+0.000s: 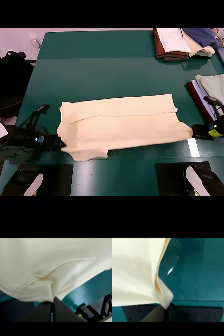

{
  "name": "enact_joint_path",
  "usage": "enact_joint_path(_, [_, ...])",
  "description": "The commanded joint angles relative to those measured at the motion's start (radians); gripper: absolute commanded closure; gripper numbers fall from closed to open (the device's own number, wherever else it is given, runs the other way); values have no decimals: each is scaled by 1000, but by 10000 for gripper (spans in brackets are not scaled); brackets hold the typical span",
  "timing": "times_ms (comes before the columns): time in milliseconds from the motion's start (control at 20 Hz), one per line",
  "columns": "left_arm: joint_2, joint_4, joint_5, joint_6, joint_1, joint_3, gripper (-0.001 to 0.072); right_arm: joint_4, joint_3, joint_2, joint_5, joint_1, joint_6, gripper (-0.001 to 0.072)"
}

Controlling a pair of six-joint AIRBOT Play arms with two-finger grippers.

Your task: Fold the shirts.

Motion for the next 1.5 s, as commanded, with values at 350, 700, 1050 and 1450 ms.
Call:
enact_joint_path(350, [-567,31,372,175,0,285,681,116,304,-425,-232,123,5,694])
enact_joint_path(700, [-663,30,495,164,0,385,629,135,531,-674,-266,160,8,430])
enact_joint_path(1050, [-663,-48,475,87,0,468,243,337,574,-769,-122,-91,-144,248])
enact_joint_path(1450, [-663,-105,528,85,-116,468,682,583,327,-870,-179,-223,-271,204])
